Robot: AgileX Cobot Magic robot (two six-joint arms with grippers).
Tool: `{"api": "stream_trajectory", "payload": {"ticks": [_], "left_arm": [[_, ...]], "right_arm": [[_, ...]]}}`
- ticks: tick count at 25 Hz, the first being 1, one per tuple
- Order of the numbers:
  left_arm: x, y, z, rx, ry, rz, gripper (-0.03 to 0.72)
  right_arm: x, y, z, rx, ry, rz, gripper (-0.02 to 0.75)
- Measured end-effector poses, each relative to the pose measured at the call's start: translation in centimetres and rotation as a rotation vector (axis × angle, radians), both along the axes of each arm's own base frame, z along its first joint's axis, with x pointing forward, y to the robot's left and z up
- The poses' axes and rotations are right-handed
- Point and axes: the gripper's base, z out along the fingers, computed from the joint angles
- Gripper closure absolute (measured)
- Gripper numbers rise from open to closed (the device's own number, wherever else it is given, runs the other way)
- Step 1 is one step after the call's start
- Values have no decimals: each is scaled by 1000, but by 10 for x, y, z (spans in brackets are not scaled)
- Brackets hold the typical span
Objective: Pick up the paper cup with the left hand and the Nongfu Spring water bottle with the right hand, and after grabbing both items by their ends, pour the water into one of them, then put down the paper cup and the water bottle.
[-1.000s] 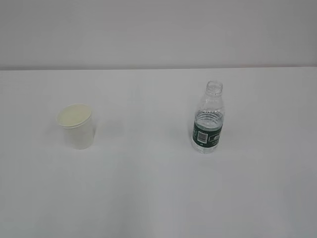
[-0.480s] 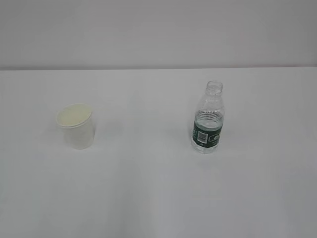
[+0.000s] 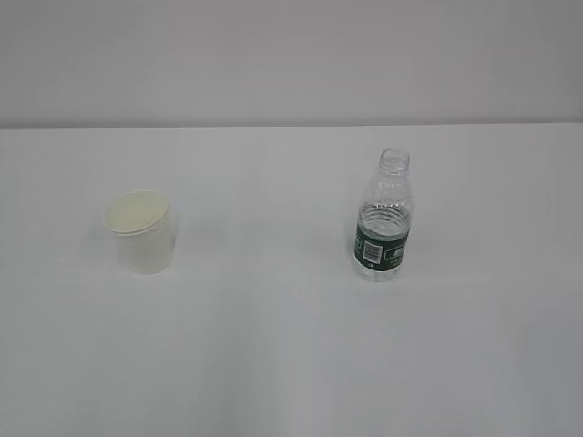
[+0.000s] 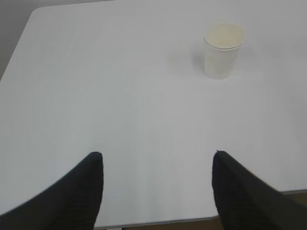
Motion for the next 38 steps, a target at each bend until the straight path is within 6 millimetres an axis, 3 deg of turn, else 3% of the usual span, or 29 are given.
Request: {"api": "stream_trajectory", "payload": {"ticks": [6, 15, 26, 38], "left_arm": [[5, -6, 12, -64, -51, -41, 185], [53, -14, 32, -188, -94, -67, 188], [76, -11, 45, -192, -215, -38, 193], [147, -8, 43, -210, -244, 25, 195]], "right_arm": [[7, 3, 3, 25, 4, 9, 150], [42, 14, 25, 149, -111, 54, 150], [70, 20, 38, 164, -209, 93, 150], [119, 22, 48, 215, -298, 40, 150]]}}
